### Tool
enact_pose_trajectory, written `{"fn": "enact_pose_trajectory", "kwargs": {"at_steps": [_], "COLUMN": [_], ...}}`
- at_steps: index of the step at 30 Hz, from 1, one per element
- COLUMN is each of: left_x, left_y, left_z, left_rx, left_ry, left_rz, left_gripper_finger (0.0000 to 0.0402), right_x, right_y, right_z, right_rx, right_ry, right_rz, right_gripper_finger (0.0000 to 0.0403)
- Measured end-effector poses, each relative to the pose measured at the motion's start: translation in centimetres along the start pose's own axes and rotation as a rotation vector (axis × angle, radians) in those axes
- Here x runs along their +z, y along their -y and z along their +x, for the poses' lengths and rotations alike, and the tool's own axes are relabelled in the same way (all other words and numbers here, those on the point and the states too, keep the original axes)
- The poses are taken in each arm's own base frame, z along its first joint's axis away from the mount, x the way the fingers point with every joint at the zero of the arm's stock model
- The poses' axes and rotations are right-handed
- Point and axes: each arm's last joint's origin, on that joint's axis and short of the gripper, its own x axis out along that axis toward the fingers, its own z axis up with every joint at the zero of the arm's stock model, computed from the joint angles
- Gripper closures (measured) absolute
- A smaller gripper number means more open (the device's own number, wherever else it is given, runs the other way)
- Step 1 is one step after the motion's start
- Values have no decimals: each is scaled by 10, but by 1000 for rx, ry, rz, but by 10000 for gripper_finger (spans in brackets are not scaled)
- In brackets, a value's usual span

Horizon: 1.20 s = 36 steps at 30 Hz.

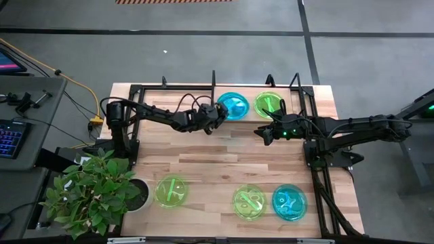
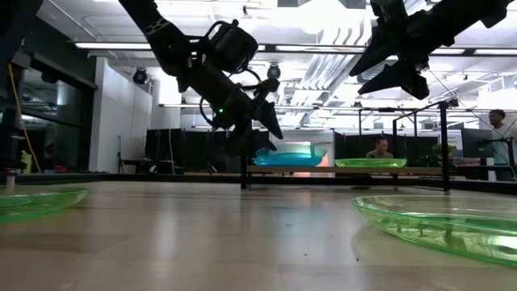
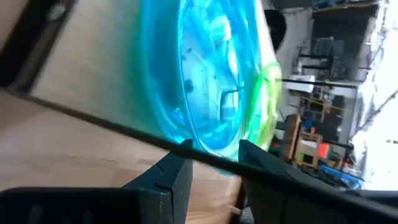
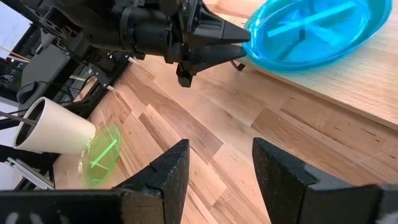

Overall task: Place and stack plates onto a shelf
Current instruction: Stack the left blue plate on top of the stacked blue plates on the shelf

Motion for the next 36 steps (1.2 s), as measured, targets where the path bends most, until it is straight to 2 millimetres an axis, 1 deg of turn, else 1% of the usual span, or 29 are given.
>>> {"fn": "enact_pose_trajectory", "kwargs": {"at_steps": [6,12,17,22,28,33,36], "left_x": [-4,-10,-10,-11,-11,-5,-8], "left_y": [1,4,2,5,6,6,9], "left_z": [-2,-4,-4,-4,-4,-2,-3], "left_rx": [-26,-60,-40,-70,-75,-66,-103], "left_ry": [18,-8,-2,-17,-33,-17,-40], "left_rz": [-133,-314,-328,-445,-480,-486,-496], "left_gripper_finger": [284,284,284,284,284,284,284], "right_x": [0,0,0,0,0,0,0], "right_y": [0,0,0,0,0,0,0], "right_z": [0,0,0,0,0,0,0], "right_rx": [0,0,0,0,0,0,0], "right_ry": [0,0,0,0,0,0,0], "right_rz": [9,11,33,33,33,36,42], "right_gripper_finger": [242,242,242,242,242,242,242]}}
